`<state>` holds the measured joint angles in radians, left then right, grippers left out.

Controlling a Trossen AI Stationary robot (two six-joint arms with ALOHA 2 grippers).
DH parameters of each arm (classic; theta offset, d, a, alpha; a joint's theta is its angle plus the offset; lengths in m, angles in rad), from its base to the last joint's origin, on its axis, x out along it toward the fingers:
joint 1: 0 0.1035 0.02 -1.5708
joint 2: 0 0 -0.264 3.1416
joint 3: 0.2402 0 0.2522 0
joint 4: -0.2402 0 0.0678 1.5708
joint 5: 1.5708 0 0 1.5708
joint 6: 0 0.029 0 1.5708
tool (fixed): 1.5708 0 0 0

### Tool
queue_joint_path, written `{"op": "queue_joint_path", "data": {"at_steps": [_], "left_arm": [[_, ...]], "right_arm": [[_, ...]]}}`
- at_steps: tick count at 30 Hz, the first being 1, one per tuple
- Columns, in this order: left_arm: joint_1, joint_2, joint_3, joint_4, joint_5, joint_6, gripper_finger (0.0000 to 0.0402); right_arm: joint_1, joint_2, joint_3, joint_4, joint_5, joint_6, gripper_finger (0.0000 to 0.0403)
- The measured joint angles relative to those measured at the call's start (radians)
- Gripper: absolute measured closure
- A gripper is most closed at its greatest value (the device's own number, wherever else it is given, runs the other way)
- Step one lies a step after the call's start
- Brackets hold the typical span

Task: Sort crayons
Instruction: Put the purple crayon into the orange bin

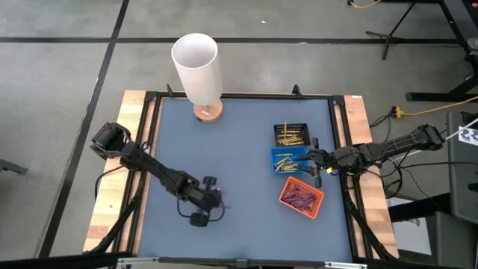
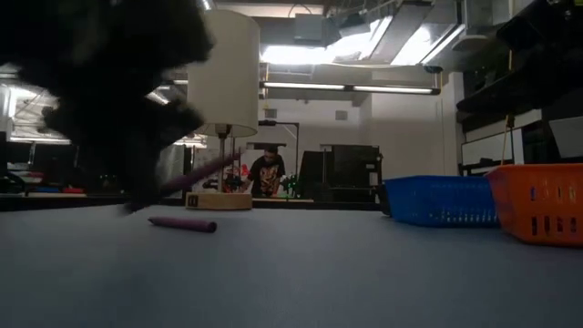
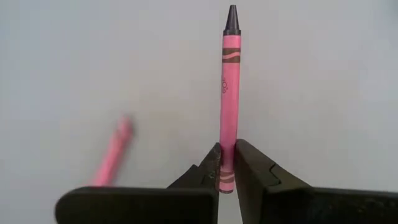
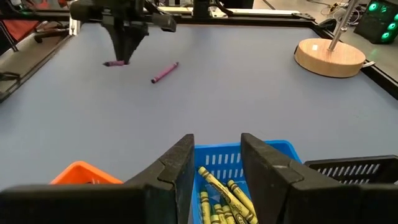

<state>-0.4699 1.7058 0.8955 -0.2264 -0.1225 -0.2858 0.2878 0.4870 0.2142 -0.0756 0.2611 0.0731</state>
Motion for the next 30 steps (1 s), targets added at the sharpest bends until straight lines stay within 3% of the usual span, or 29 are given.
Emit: {"op": "queue_joint_path", "data": {"at_steps": [7,12,21,30], "left_arm": [[0.065,-0.002,0.001,0.365,-0.177,0.001,0.0387],[0.121,-0.003,0.001,0.556,-0.256,0.002,0.0387],[0.236,-0.005,0.002,0.761,-0.28,0.009,0.0387],[0.285,-0.005,0.002,0.885,-0.282,0.011,0.0387]], "right_arm": [[0.0,0.002,0.0,0.077,-0.085,0.034,0.0274],[0.0,0.049,-0.001,0.232,-0.117,0.034,0.0274],[0.0,0.254,-0.001,0.647,-0.112,-0.004,0.0274],[0.0,0.552,0.002,1.045,0.011,-0.027,0.0274]]}}
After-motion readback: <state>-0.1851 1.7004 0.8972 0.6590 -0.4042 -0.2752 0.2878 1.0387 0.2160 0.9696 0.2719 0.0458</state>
